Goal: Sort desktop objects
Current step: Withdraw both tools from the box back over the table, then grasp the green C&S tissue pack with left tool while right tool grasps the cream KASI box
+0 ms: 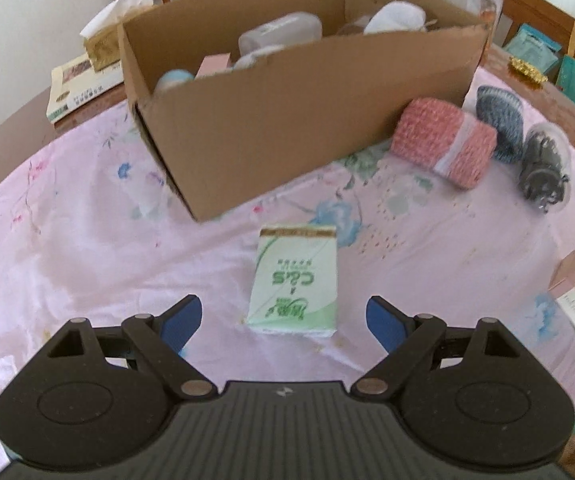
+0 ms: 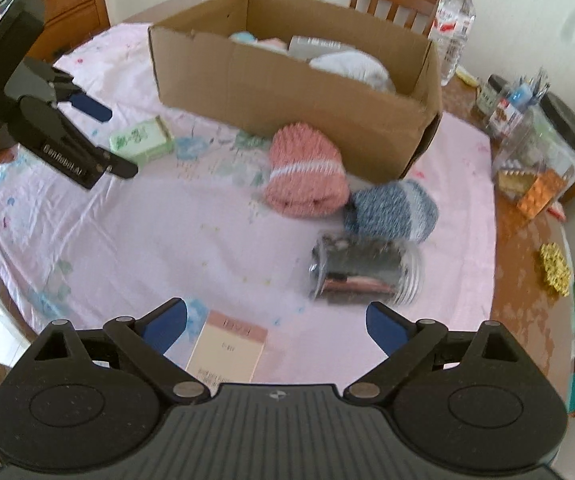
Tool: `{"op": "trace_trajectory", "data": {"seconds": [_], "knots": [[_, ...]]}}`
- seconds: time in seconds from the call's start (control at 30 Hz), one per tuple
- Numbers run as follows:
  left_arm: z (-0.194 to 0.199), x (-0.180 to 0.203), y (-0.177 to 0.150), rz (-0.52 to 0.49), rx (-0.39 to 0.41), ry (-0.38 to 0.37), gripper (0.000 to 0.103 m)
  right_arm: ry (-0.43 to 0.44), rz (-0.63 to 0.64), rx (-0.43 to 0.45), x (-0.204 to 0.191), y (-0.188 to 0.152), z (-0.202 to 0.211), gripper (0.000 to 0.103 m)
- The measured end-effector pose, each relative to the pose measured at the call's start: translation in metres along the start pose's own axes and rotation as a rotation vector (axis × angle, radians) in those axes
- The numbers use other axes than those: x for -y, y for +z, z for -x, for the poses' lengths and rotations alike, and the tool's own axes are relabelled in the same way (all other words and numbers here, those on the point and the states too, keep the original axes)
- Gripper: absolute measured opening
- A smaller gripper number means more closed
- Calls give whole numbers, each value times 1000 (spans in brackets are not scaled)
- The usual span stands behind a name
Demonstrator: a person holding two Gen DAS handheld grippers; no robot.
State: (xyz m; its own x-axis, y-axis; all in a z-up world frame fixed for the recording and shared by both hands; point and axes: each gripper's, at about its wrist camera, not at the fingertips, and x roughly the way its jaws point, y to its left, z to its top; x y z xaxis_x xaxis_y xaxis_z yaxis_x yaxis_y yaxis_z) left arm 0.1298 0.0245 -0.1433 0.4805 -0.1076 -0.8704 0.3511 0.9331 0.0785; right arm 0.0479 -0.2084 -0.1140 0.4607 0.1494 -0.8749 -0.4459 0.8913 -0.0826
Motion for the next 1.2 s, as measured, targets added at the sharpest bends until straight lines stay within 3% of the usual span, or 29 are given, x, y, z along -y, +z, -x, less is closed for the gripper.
{"op": "trace_trajectory", "data": {"seconds": [0.33,0.57,1.0,1.2], "knots": [[-8,-26,-6,50,-24,19,90,37,23,-116,-16,-29,-18,99],[-6,-42,-7,35,-30,54,90,-20,8,-172,-6,-43,-25,99],[-11,-71,-1,67,-24,96,90,-155,-135,-171,31,-40,-31,99],[-1,-58,-5,54,-29,20,90,-98,-241,-178,35,-43,-28,99]]}}
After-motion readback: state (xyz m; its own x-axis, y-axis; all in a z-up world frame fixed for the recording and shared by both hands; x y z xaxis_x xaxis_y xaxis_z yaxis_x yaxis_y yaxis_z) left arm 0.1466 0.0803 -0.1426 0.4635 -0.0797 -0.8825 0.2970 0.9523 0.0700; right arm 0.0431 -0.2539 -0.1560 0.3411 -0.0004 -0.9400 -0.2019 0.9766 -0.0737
